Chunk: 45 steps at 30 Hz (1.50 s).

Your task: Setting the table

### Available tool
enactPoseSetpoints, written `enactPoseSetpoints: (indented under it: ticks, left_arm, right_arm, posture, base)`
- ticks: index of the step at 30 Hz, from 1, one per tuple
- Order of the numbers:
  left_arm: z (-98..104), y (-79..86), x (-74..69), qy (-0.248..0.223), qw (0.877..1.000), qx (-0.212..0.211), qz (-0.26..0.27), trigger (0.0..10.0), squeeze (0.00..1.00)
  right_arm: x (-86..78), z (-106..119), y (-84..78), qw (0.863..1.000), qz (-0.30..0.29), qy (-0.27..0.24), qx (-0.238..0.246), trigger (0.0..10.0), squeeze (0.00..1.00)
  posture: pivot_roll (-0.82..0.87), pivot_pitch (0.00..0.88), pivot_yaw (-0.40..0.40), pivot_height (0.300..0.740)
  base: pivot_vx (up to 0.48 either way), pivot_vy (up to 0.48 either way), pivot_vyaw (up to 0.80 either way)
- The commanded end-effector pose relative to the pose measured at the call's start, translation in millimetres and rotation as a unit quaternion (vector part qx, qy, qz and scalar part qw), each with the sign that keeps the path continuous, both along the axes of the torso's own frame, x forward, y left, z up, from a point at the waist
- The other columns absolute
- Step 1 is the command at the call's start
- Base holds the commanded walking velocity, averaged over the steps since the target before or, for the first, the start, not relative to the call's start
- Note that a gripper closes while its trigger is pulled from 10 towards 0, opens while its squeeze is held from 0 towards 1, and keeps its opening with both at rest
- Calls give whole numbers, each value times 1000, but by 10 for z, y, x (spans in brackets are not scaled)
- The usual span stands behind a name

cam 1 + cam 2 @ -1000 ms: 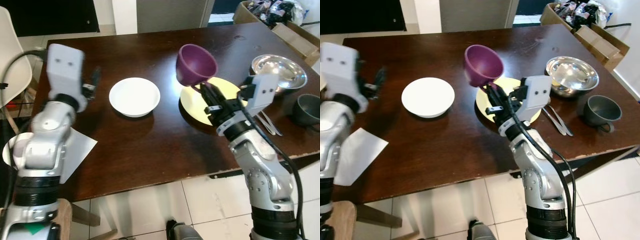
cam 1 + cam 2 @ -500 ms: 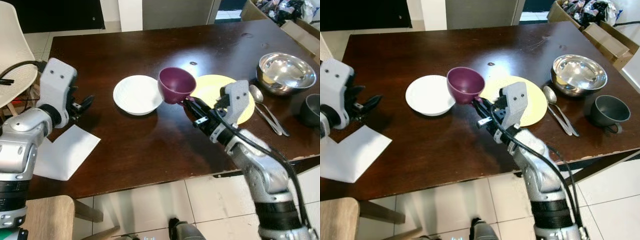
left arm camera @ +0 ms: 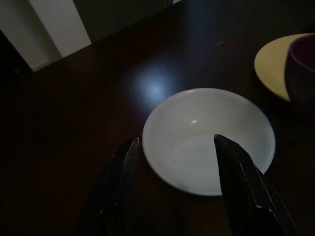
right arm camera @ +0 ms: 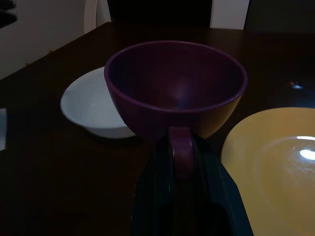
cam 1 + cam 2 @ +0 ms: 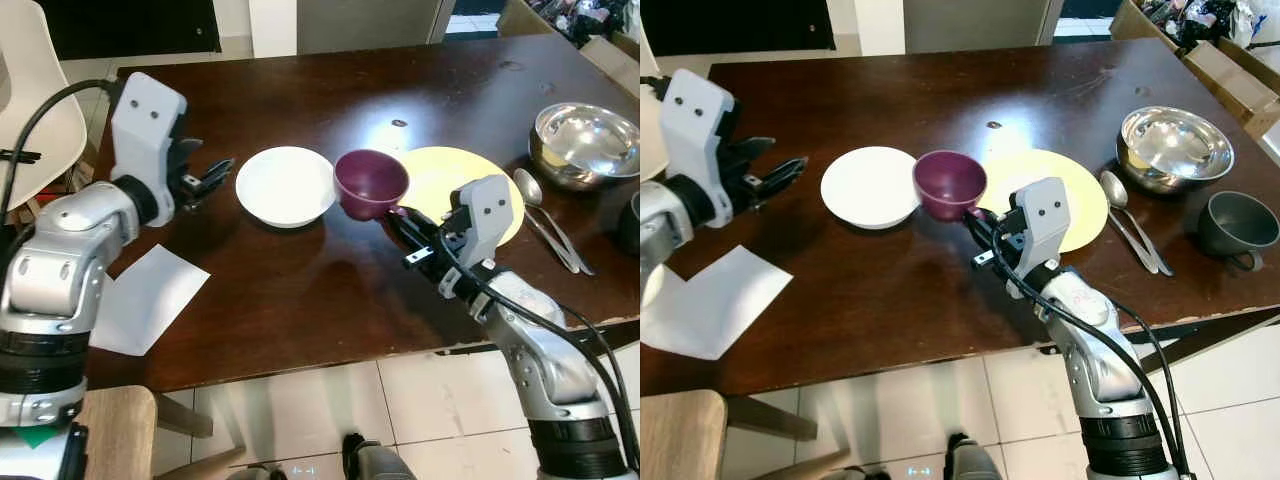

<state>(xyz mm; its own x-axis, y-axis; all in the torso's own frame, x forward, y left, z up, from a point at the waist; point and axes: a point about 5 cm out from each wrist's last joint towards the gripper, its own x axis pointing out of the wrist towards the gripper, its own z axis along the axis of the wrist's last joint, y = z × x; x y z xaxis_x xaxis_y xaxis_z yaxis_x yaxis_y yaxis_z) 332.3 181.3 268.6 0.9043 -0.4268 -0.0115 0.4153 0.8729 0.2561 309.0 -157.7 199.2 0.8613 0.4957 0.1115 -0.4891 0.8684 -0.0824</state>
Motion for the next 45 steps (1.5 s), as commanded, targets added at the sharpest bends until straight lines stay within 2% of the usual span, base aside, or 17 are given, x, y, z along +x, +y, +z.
enactPoseSetpoints:
  ticks: [1, 5, 7, 9, 13, 18, 22, 27, 36, 38, 44, 45]
  left_arm:
    - [9, -26, 16, 0, 1000, -4, -6, 10000, 0]
    - [88, -31, -13, -3, 1000, 6, -26, 10000, 0]
    - [102, -15, -25, -3, 1000, 11, -28, 10000, 0]
    - [164, 87, -53, -1, 1000, 25, -10, 10000, 0]
    - [208, 150, -93, -3, 1000, 29, -3, 10000, 0]
    - [257, 410, -289, 2, 999, 37, 22, 10000, 0]
    - [265, 462, -401, 7, 999, 41, 26, 10000, 0]
    - [267, 447, -452, 13, 999, 42, 21, 10000, 0]
    - [311, 408, -466, 11, 999, 38, 17, 10000, 0]
    - [325, 395, -508, 12, 999, 38, 12, 10000, 0]
    - [276, 375, -518, 17, 999, 29, 10, 10000, 0]
    - [226, 323, -496, 20, 999, 26, 3, 10000, 0]
  right_arm:
    - [82, 38, -66, 1000, -12, -14, 5, 10000, 0]
    - [349, 105, -159, 999, -28, -24, 11, 10000, 0]
    - [391, 120, -167, 999, -29, -25, 15, 10000, 0]
    - [559, 118, -220, 999, -31, -12, 21, 10000, 0]
    - [634, 98, -256, 999, -37, -1, 20, 10000, 0]
    - [780, 128, -303, 999, -38, 11, 7, 10000, 0]
    - [877, 216, -314, 999, -44, 2, -15, 10000, 0]
    - [942, 297, -314, 999, -48, -6, -21, 10000, 0]
    - [968, 282, -284, 999, -43, -6, -31, 10000, 0]
    - [973, 264, -269, 998, -47, -7, -29, 10000, 0]
    - [962, 390, -183, 996, -39, -63, -48, 10000, 0]
    - [943, 463, -134, 994, -30, -91, -51, 10000, 0]
  posture:
    - [-60, 142, 101, 740]
    - [-38, 149, 105, 740]
    - [-29, 150, 104, 740]
    - [14, 154, 101, 740]
    - [42, 161, 101, 740]
    - [102, 181, 81, 740]
    - [140, 196, 75, 740]
    - [149, 196, 75, 740]
    - [170, 207, 79, 740]
    - [177, 221, 81, 740]
    - [148, 212, 75, 740]
    - [122, 210, 67, 740]
  base:
    - [0, 0, 0]
    - [0, 0, 0]
    - [0, 0, 0]
    - [0, 0, 0]
    - [0, 0, 0]
    - [0, 0, 0]
    - [0, 0, 0]
    - [0, 0, 0]
    - [0, 0, 0]
    - [0, 0, 0]
    - [0, 0, 0]
    - [0, 0, 0]
